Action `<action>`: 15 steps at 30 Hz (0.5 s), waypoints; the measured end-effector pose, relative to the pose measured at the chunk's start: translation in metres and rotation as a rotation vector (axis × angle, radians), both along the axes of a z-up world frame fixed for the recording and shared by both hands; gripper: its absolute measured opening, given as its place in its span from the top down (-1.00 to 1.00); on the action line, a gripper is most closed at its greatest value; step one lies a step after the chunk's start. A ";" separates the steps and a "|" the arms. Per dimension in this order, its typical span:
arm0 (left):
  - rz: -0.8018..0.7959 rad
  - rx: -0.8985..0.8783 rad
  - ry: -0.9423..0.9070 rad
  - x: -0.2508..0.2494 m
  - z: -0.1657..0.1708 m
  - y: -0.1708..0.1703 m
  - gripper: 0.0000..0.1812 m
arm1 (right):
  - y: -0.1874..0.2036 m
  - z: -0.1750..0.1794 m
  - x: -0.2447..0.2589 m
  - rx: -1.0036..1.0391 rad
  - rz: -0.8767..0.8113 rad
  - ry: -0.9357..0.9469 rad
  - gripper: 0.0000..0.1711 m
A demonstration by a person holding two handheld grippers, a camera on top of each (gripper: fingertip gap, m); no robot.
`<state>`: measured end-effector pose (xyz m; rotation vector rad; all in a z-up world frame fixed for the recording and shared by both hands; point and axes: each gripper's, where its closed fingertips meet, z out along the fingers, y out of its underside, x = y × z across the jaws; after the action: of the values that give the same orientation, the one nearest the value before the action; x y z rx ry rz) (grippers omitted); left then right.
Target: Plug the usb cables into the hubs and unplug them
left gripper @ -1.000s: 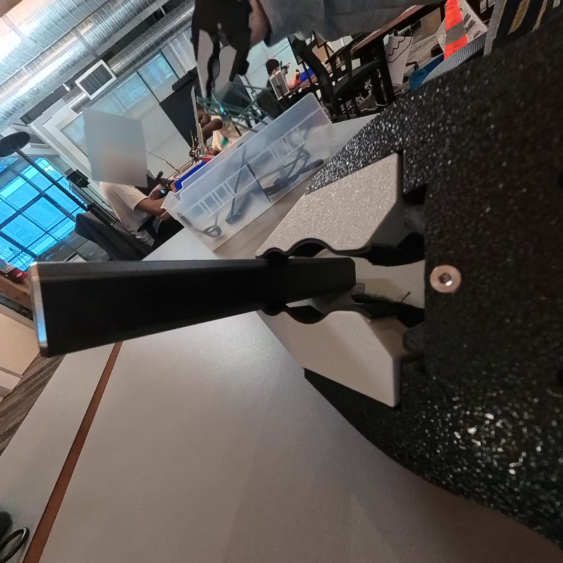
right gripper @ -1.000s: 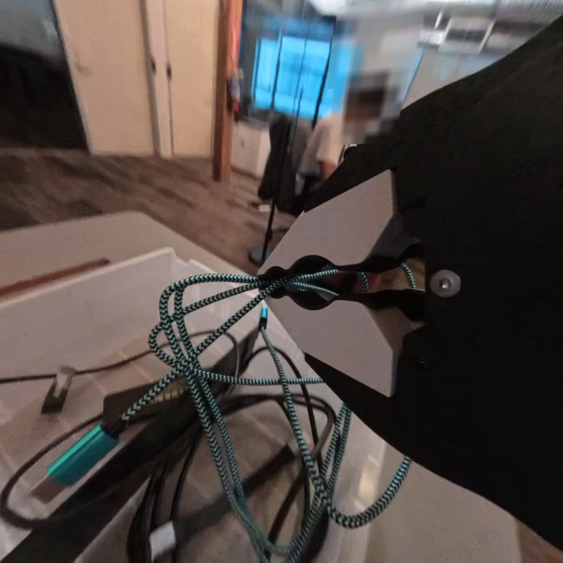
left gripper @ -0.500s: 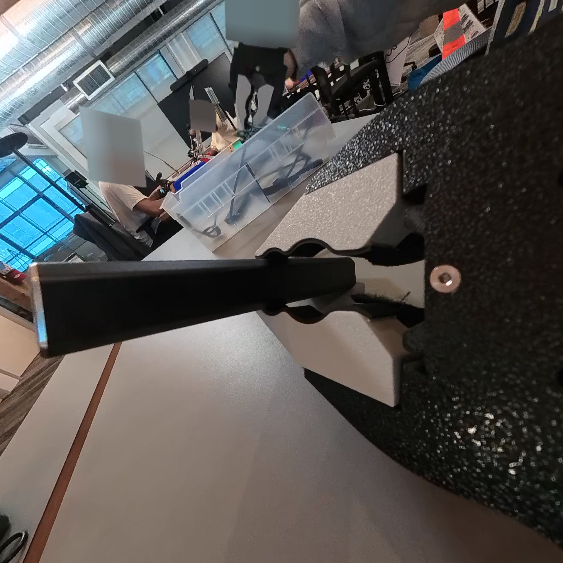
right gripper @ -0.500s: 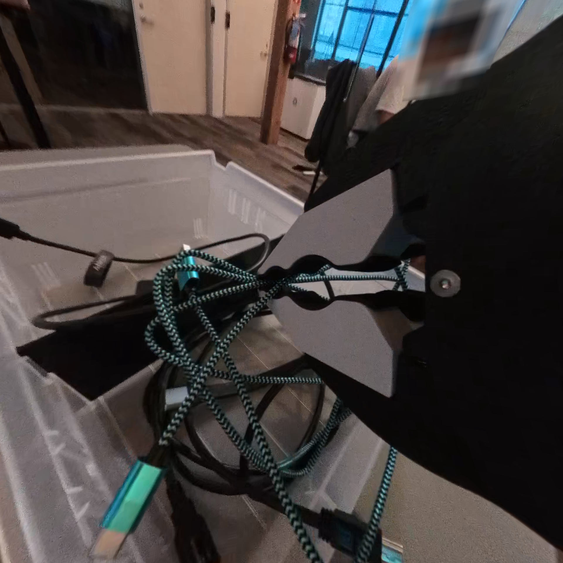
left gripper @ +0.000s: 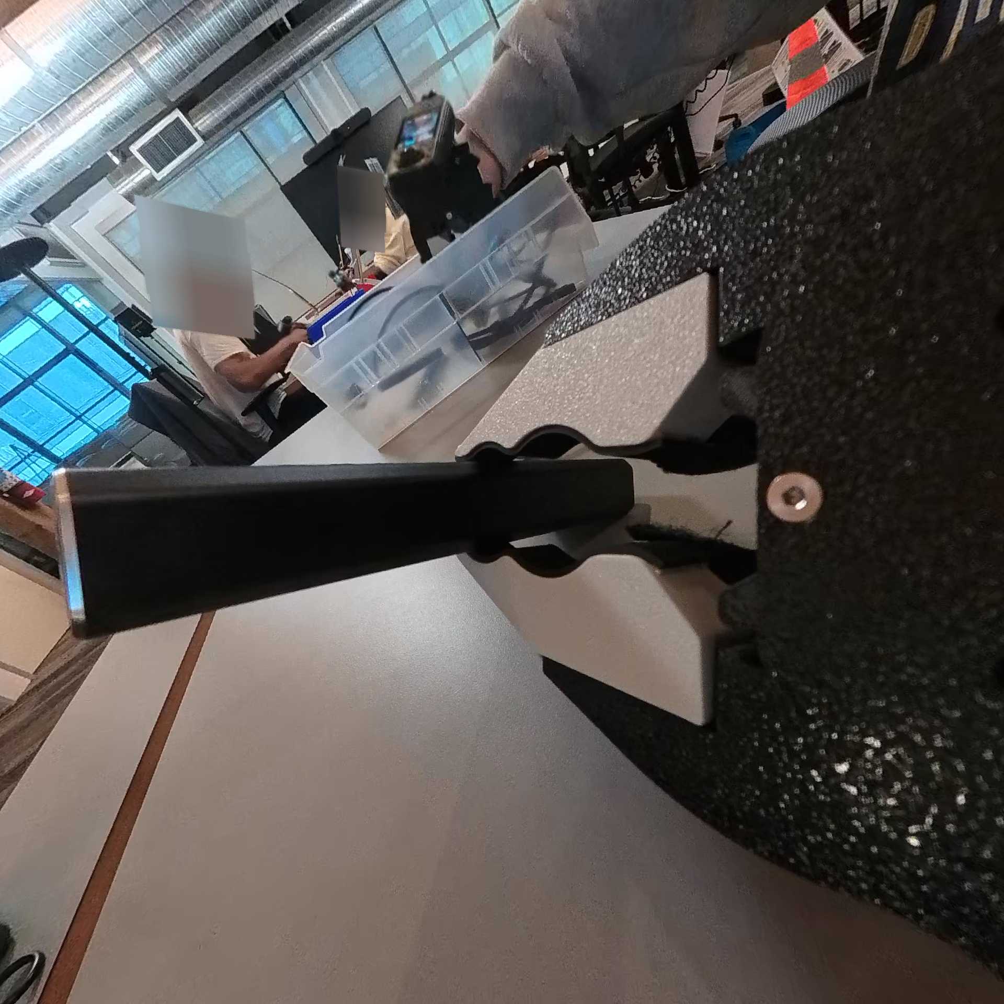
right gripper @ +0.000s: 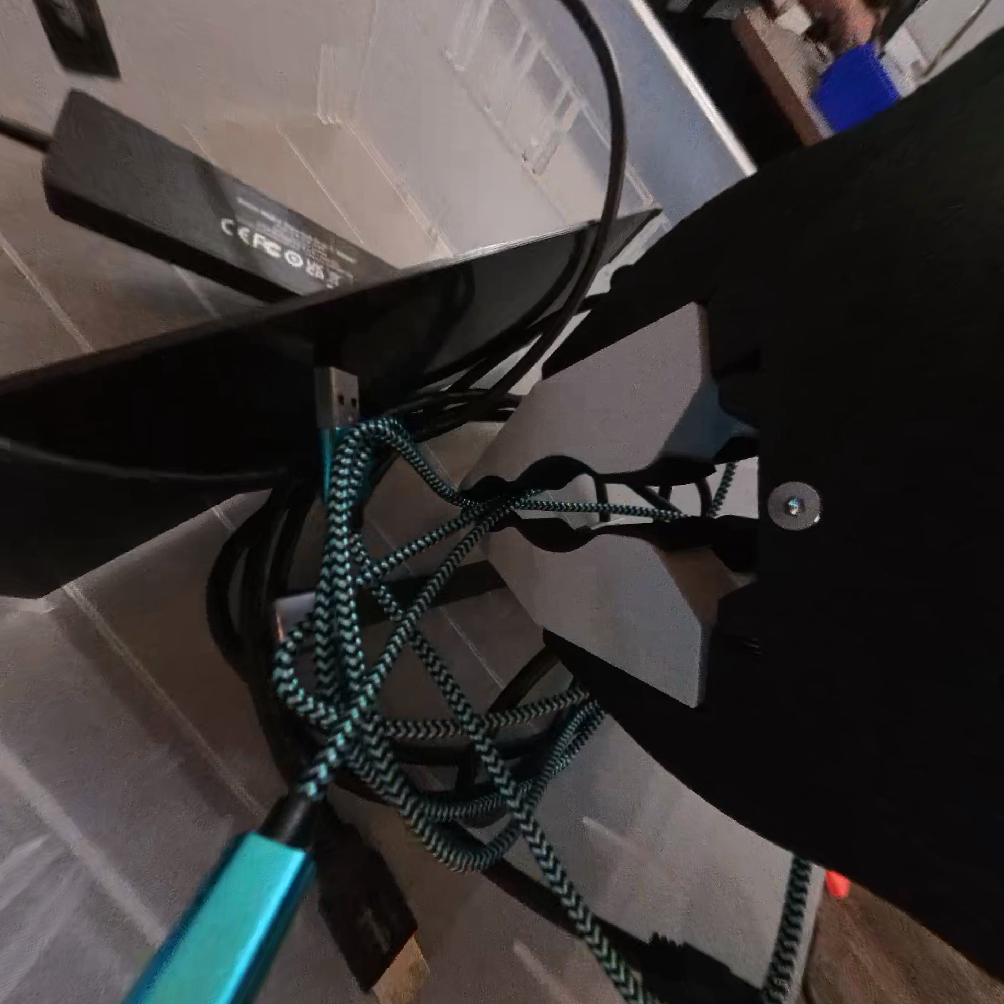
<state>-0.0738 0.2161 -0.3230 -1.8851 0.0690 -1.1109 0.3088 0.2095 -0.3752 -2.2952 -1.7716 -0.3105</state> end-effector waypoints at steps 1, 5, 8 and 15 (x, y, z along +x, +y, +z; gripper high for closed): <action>0.000 0.000 0.000 0.000 0.000 0.000 0.72 | 0.000 -0.001 0.001 -0.008 -0.013 -0.009 1.00; -0.001 0.000 -0.001 0.000 0.000 0.000 0.72 | 0.000 0.024 0.001 -0.031 -0.055 -0.012 0.81; -0.001 -0.001 -0.001 0.000 0.000 0.000 0.72 | -0.010 0.058 -0.002 -0.083 -0.133 0.067 0.47; -0.001 -0.003 -0.002 0.000 0.000 0.000 0.71 | -0.004 0.143 0.001 0.167 -0.182 0.115 0.31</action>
<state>-0.0734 0.2161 -0.3233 -1.8865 0.0677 -1.1145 0.3098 0.2056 -0.2323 -2.3079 -1.4299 -0.3367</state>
